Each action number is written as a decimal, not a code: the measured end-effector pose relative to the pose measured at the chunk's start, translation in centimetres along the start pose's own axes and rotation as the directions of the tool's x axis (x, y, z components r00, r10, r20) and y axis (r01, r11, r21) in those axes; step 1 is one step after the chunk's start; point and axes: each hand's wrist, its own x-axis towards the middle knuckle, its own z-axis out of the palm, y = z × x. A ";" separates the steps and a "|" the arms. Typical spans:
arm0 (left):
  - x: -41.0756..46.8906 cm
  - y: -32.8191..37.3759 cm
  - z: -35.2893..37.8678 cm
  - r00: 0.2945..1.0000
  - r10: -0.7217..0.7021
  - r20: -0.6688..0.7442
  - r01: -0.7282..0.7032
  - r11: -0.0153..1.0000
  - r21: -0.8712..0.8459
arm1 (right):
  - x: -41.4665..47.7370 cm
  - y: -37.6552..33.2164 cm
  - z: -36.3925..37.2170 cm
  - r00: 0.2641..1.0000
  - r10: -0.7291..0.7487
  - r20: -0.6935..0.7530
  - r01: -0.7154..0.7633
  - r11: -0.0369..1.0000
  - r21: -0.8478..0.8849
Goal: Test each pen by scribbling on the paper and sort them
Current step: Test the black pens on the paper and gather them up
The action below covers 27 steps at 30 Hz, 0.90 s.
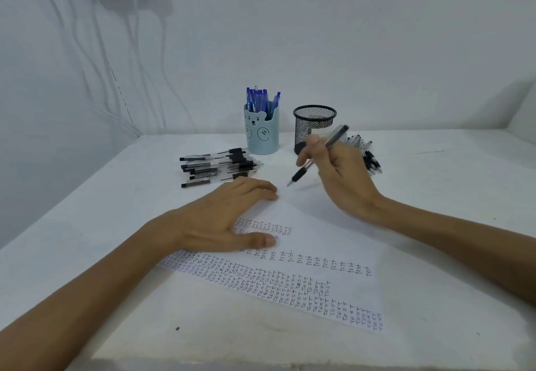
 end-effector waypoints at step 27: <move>0.1 -0.2 0.1 0.990 -0.078 0.115 0.083 0.996 -0.044 | -3.2 -1.4 -0.4 0.838 0.189 0.512 -0.289 0.949 0.122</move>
